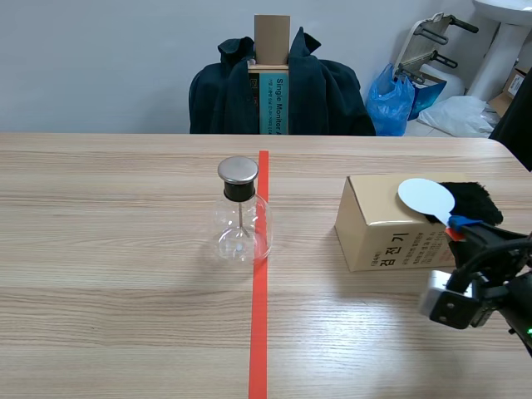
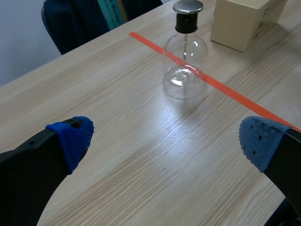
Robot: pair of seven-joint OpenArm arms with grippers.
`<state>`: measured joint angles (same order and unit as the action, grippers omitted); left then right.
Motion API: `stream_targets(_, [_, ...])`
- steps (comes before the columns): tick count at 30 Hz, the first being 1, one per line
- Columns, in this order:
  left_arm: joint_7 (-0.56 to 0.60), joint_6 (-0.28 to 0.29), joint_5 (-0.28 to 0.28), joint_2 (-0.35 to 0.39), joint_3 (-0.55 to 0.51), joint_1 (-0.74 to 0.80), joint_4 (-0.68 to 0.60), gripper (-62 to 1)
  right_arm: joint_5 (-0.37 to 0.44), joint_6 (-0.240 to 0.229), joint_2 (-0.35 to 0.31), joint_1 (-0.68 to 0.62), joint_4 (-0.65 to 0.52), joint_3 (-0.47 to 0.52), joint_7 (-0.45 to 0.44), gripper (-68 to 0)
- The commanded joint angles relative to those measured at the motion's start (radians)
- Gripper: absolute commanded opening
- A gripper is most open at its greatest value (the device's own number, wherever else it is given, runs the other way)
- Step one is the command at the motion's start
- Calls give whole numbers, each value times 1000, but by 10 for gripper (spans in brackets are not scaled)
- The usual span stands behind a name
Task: Do the electroscope experiment.
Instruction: 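Rub the plate on the fur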
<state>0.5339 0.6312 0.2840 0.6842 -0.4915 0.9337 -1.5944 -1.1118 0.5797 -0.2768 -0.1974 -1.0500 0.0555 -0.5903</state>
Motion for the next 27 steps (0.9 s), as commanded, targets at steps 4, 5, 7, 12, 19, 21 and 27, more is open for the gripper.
stream_targets(4, [20,24,16,-3,-3,-3,-10,14,15,6,-13,9,-21,13,188,-667])
stream_targets(5, [22,27,22,-3,-3,-3,-10,14,14,-9,-17,9,-21,12,108,-667])
stream_targets(7, [24,33,27,-3,-3,-3,-10,14,11,-17,-13,12,-21,7,-27,-667])
stream_targets(12, [23,38,26,-3,-2,-3,-10,14,15,-7,-10,8,-21,14,212,-667])
stream_targets(19, [23,37,24,-2,12,-6,-9,14,-10,-18,2,11,-22,11,95,-667])
stream_targets(21, [24,38,18,-2,24,-11,-9,14,-10,-27,1,5,-21,15,256,-667])
stream_targets(27, [15,37,-1,-2,54,-37,-8,14,-12,-41,-6,-2,-22,7,40,-667])
